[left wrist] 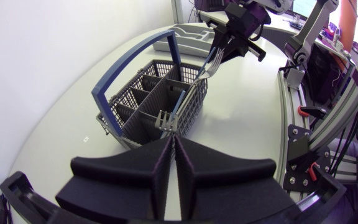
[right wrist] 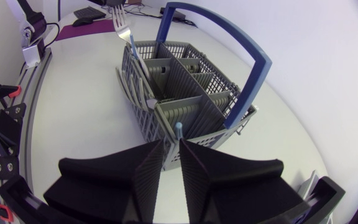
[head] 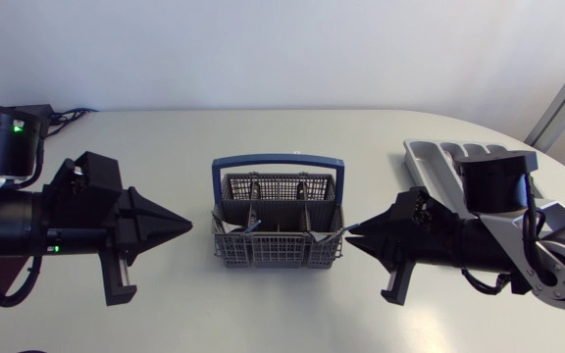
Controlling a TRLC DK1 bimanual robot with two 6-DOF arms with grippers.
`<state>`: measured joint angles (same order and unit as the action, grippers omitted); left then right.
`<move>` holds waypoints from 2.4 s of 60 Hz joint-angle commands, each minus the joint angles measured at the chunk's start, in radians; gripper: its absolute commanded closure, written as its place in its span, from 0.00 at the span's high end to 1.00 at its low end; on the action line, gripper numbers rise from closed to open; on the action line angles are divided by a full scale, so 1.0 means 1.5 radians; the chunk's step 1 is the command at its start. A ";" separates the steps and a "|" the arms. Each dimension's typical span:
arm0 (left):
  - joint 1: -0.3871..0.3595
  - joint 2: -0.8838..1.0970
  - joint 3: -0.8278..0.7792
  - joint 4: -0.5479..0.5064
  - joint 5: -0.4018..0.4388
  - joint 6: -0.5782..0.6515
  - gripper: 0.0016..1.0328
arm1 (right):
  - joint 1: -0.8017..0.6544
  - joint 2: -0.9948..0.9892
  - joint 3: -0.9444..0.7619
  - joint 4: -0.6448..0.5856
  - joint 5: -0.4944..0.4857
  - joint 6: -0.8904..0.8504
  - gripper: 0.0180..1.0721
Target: Sort the cutlery from the basket into the organizer compartments.
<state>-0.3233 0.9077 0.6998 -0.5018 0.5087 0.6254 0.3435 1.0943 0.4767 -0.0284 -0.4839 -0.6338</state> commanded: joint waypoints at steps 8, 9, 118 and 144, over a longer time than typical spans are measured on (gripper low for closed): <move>-0.024 0.002 -0.010 0.015 -0.020 -0.027 0.07 | -0.012 0.033 -0.015 0.031 -0.017 -0.023 0.24; -0.025 0.003 -0.010 0.017 -0.020 -0.029 0.07 | -0.012 0.036 -0.015 0.033 -0.017 -0.023 0.24; -0.052 -0.042 -0.039 0.035 -0.066 -0.038 0.07 | 0.015 0.062 0.034 0.043 -0.013 0.001 0.25; -0.052 -0.041 -0.047 0.038 -0.066 -0.037 0.07 | 0.025 0.092 0.042 0.052 -0.006 0.003 0.11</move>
<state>-0.3958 0.8551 0.6521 -0.4503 0.4129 0.5755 0.3721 1.2110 0.5297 0.0528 -0.4938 -0.6476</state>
